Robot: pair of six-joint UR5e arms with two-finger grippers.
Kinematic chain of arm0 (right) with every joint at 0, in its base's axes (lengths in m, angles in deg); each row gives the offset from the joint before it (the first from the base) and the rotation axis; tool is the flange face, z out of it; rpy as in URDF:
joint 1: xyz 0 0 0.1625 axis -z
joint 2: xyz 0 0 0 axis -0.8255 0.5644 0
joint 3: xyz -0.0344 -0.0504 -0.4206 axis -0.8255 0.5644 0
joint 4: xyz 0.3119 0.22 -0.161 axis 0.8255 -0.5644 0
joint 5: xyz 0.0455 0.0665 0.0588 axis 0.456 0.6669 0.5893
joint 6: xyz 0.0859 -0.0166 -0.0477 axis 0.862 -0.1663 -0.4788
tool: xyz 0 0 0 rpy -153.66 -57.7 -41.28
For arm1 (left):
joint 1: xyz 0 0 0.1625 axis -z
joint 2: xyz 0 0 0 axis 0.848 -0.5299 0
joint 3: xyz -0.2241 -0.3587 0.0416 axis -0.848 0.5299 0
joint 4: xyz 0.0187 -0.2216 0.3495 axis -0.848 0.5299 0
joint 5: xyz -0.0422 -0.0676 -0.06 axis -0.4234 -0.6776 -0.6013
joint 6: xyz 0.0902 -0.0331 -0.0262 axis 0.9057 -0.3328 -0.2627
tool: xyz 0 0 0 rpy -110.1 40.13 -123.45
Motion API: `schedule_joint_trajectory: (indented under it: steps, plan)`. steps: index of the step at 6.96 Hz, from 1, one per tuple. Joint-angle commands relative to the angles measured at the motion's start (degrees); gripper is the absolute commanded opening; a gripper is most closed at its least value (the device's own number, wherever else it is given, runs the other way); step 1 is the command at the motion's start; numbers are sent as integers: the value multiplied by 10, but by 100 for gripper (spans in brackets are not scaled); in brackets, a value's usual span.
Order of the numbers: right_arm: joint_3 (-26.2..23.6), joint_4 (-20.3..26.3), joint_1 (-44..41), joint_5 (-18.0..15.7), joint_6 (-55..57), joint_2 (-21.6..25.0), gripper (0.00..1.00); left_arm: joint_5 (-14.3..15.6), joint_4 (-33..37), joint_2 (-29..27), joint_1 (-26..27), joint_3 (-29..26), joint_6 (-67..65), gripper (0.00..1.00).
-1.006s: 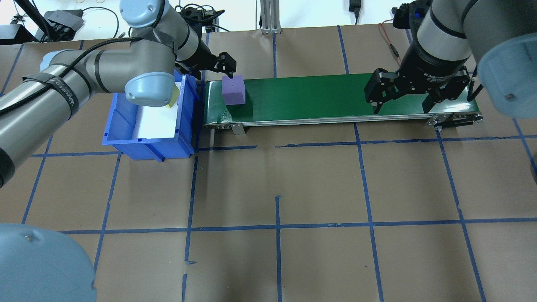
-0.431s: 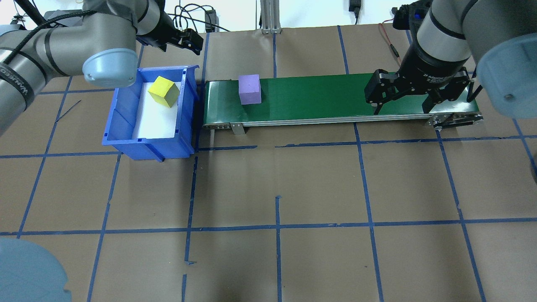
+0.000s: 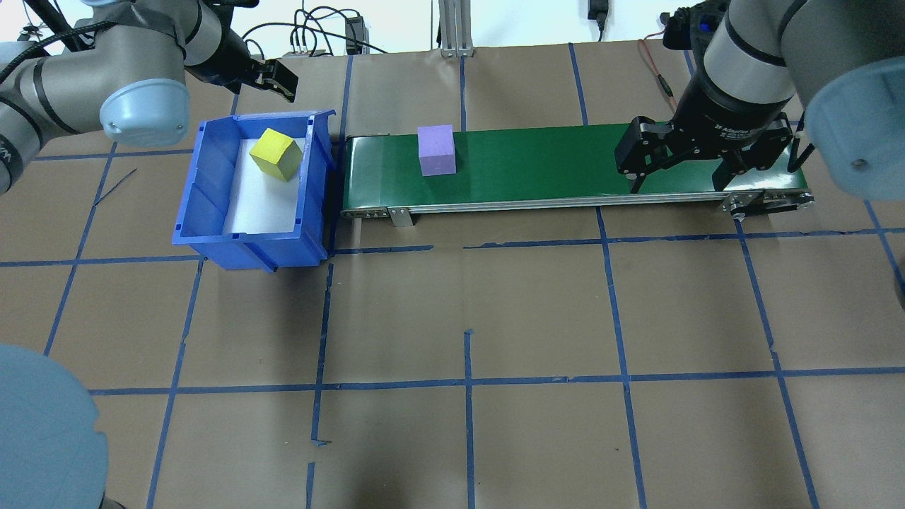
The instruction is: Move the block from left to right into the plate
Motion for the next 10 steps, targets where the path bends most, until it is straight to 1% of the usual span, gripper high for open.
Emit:
schedule_joint_trajectory:
  steps: [1,3,5,10]
  plan:
    - [0,0,-1,0,0,0,100,5,-4,-26,-12,7,121,100]
    - [0,0,-1,0,0,0,100,6,-5,-62,-12,14,134,100]
    - [0,0,-1,0,0,0,100,7,-5,-80,-12,15,135,100]
    - [0,0,-1,0,0,0,100,7,-4,-80,-17,18,148,100]
